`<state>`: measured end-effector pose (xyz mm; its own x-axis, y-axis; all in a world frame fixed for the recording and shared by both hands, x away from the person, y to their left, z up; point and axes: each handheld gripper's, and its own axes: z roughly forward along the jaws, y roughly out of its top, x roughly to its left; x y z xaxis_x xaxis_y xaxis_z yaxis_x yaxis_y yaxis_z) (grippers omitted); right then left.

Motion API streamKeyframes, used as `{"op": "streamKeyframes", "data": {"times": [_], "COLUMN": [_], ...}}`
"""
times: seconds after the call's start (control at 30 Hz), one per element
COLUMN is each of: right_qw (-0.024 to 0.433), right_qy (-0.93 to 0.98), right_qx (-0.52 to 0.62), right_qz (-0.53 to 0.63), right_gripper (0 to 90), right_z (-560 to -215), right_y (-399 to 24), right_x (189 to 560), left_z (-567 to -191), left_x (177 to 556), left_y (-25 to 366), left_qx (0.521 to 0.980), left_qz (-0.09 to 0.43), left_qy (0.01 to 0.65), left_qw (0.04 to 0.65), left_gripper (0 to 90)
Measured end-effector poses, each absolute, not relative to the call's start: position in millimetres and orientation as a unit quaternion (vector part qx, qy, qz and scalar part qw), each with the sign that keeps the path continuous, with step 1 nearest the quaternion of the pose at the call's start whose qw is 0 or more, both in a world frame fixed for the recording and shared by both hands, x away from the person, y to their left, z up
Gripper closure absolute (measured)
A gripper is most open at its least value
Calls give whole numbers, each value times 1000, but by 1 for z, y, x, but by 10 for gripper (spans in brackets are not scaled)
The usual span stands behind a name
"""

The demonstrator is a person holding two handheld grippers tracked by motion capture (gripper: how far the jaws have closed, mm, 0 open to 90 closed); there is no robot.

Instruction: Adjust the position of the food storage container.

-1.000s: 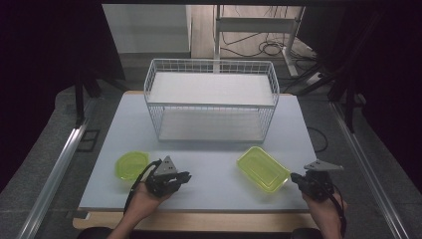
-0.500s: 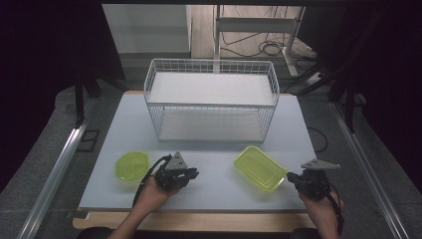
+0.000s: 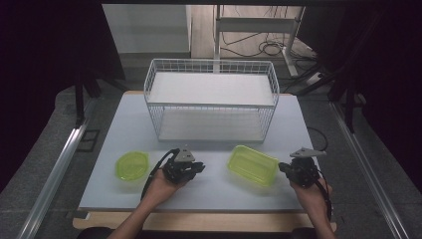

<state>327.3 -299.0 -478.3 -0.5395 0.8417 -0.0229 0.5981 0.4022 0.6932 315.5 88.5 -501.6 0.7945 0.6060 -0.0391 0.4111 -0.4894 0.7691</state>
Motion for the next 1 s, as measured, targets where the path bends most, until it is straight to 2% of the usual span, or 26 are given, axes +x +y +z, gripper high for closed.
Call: {"op": "streamKeyframes", "data": {"times": [0.5,1.0], "right_qw": [156,116], "right_qy": [839,861], "right_qx": [394,345], "right_qz": [341,354], "right_gripper": [878,878], "right_z": [-483,-487], "right_y": [-255,-207], "right_x": [356,357], "left_z": [-514,-513], "left_x": [335,310], "left_y": [78,115], "left_qx": [856,854], "left_qz": [120,127], "left_qy": [328,362], "left_qw": [382,352], "left_gripper": [821,818]}}
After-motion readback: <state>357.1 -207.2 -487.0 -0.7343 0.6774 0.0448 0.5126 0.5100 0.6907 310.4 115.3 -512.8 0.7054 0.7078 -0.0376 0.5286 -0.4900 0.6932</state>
